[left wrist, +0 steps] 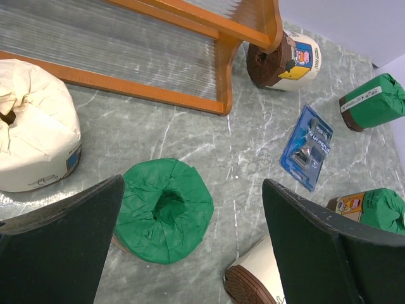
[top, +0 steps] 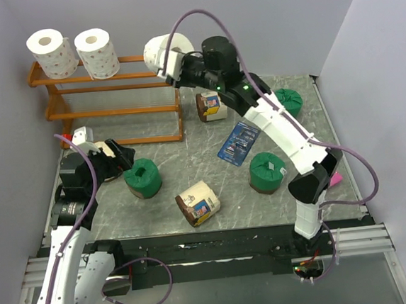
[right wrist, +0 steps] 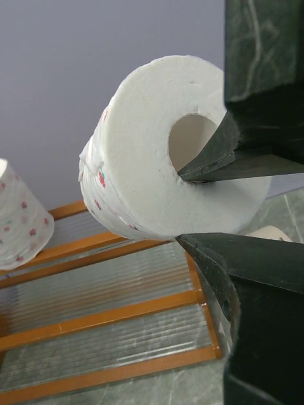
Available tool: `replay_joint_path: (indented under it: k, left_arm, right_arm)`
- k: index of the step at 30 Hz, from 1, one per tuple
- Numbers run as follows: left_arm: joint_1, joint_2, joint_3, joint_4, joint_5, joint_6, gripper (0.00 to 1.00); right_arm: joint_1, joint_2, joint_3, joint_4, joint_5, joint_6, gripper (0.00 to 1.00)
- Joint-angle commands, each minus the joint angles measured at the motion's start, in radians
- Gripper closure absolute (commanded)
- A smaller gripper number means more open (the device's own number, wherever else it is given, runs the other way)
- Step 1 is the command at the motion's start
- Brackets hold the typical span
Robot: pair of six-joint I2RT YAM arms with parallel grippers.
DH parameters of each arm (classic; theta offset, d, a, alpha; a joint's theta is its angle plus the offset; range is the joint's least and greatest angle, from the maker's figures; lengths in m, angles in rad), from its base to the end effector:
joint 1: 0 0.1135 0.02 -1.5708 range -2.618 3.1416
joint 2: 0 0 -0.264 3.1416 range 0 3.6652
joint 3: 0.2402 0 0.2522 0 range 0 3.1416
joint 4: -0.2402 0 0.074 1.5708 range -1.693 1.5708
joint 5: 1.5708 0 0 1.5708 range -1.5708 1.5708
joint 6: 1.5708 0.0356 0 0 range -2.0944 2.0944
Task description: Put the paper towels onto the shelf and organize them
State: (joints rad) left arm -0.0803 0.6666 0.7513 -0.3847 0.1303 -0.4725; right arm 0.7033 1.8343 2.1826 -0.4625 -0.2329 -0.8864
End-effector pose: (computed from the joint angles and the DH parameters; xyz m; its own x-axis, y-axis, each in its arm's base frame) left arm 0.1551 -0.0171 0.3249 -0.3548 -0.4242 -0.8332 0.0469 0.8820 -0.4690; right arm 0.3047 0.2691 0.4960 0.5681 -0.5067 -0.6485 -0.5757 0.3183 -0.7531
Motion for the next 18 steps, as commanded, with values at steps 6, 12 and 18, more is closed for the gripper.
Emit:
replay_joint_path:
  k: [6, 12, 18]
  left_arm:
    - [-0.004, -0.007, 0.010, 0.017, -0.018, 0.002, 0.04]
    - [-0.004, -0.007, 0.011, 0.017, -0.017, 0.002, 0.04]
    - [-0.004, -0.012, 0.010, 0.017, -0.014, 0.000, 0.03]
  right_arm:
    - [0.045, 0.094, 0.095, 0.160, 0.036, -0.183, 0.61]
    - [0.056, 0.166, 0.144, 0.173, 0.078, -0.227, 0.61]
    - [0.064, 0.203, 0.140, 0.209, 0.116, -0.267, 0.61]
